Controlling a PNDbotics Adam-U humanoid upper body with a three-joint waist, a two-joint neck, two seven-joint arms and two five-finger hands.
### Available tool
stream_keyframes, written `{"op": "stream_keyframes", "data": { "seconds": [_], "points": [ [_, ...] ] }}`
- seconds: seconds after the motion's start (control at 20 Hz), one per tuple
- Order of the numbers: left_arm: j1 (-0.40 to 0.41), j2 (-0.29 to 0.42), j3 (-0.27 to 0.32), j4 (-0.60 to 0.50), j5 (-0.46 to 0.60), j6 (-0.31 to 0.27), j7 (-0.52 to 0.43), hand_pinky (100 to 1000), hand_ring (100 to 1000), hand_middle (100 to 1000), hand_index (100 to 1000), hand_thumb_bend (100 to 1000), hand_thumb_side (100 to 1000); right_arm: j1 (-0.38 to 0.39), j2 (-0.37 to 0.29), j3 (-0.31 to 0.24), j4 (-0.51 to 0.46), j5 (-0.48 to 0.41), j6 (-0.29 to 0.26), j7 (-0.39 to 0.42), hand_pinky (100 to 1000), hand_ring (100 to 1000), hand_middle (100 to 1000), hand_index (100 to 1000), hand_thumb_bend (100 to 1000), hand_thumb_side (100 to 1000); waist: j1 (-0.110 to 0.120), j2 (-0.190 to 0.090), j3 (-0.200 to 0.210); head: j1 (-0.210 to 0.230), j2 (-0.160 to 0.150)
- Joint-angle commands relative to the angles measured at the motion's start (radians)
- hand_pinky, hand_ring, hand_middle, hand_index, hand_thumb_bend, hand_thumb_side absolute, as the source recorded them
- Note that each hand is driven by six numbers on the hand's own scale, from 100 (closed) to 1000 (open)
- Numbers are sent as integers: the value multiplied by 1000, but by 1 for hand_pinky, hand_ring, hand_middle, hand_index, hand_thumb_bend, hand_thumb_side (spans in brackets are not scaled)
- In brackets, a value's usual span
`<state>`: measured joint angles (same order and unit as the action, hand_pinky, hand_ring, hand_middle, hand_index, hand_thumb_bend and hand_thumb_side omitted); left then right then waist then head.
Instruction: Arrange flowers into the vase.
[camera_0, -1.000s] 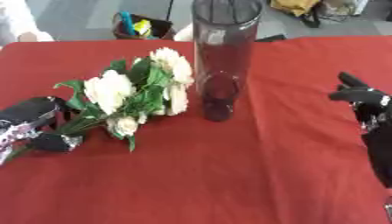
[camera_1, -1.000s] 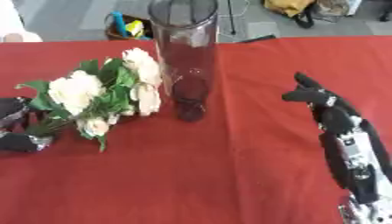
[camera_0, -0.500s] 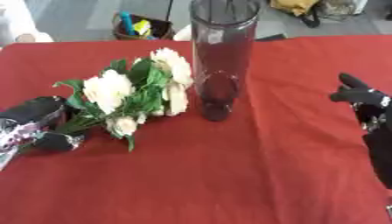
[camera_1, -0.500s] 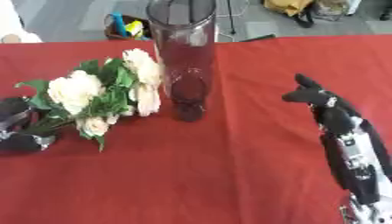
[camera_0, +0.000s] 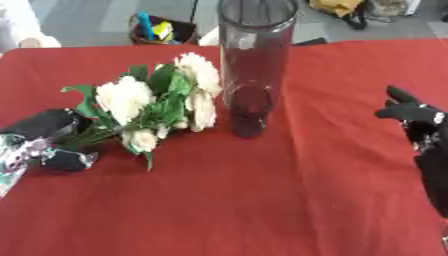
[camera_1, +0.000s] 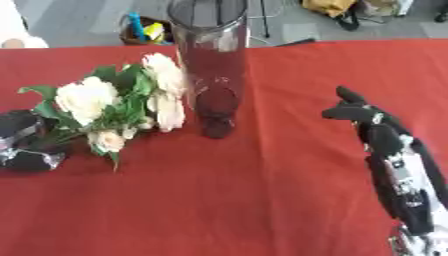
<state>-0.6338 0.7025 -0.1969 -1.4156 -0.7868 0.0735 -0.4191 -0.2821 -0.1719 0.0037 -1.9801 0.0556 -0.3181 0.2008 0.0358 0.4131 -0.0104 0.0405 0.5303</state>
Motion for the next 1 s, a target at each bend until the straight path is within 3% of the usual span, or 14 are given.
{"op": "stream_keyframes", "data": {
  "seconds": [0.05,0.3,0.5,0.75,0.9,1.0],
  "points": [
    [-14,13,2,-17,37,18,0,292,403,547,738,106,432,-5,-2,0,-20,10,-1,5,1000,1000,687,759,100,973,0,-17,-1,3,-4],
    [-20,13,3,-30,73,29,-18,270,387,544,737,117,469,-3,-1,0,-20,13,1,7,1000,1000,686,757,100,973,1,-18,0,4,-3],
    [-25,13,2,-36,76,38,-29,116,265,463,677,100,435,-2,0,2,-20,14,4,9,1000,1000,685,756,100,972,2,-19,0,5,-2],
    [-30,10,-3,-34,73,46,-31,100,200,396,617,100,419,-1,1,2,-20,16,6,11,1000,1000,685,755,100,972,1,-18,-2,6,-4],
    [-33,8,-6,-22,57,47,-31,100,110,310,524,100,381,-2,1,2,-20,15,5,11,1000,1000,684,755,100,972,1,-18,-1,7,-5],
    [-35,8,-8,-14,41,47,-25,100,100,258,470,100,363,-2,1,2,-20,15,4,12,1000,1000,684,755,100,972,0,-18,-2,6,-6]
  ]
}}
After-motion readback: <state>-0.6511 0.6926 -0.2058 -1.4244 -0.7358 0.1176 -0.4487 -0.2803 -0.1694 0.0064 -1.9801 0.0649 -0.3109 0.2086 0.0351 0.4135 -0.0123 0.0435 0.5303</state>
